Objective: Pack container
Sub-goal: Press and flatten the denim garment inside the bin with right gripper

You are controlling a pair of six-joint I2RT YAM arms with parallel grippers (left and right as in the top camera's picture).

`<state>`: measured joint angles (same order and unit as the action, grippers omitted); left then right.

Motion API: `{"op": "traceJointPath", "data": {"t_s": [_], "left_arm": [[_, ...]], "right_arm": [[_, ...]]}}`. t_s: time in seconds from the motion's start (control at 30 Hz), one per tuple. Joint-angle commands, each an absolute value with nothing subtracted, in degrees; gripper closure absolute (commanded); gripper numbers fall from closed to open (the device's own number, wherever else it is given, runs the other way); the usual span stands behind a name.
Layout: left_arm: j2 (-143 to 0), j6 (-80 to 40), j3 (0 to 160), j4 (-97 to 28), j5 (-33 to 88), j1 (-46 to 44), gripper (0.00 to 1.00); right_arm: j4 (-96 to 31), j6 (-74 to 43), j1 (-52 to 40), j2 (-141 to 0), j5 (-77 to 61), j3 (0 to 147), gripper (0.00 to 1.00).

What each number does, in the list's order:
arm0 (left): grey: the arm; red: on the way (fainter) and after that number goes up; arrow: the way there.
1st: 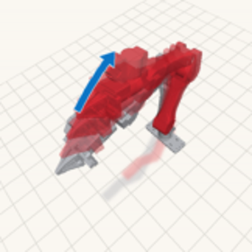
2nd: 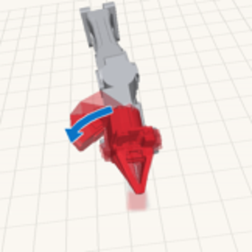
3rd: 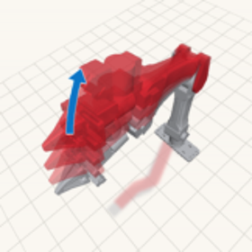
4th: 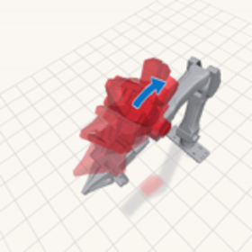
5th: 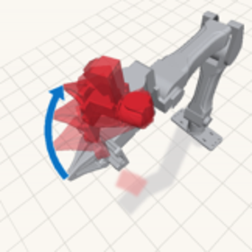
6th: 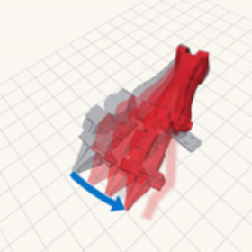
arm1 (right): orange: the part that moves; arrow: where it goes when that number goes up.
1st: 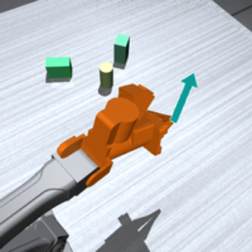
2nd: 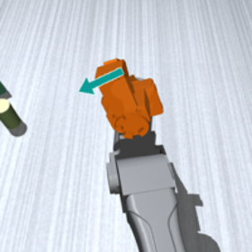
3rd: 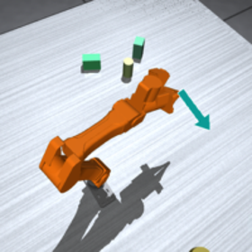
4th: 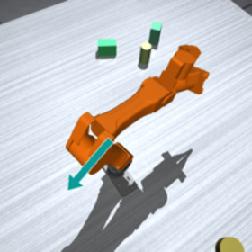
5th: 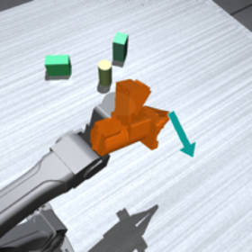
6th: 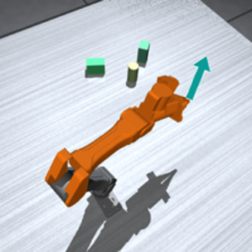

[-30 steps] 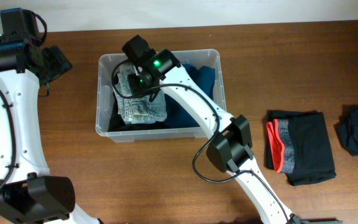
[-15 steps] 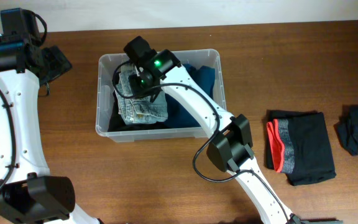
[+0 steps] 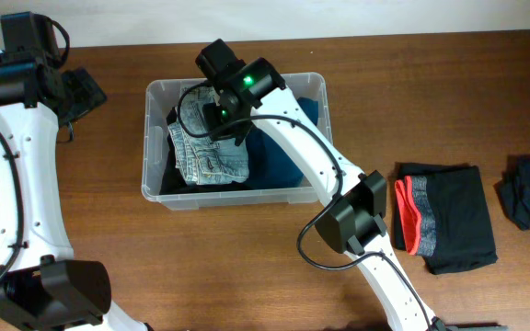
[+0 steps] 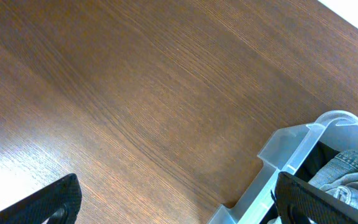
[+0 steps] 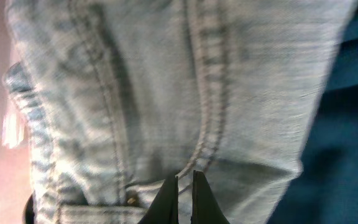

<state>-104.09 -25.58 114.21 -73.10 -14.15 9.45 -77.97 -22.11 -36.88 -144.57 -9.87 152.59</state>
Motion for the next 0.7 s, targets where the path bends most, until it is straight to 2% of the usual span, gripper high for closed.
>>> {"op": "traceJointPath", "data": {"t_s": [0.0,0.27,0.67], "left_arm": [[-103.0,-26.1,114.6,-73.2,-14.4,9.6,0.01],[-103.0,-26.1,114.6,-73.2,-14.4,9.6,0.01],[-103.0,-26.1,114.6,-73.2,-14.4,9.6,0.01]], "right_arm": [[-79.0,-20.2,-38.5,-142.9,-15.4,153.2,0.96],[-84.9,-22.1,-42.6,-143.4,-15.5,153.2,0.96],[-79.5,-22.1,-46.7,-147.6,-14.3,152.4,0.95]]}}
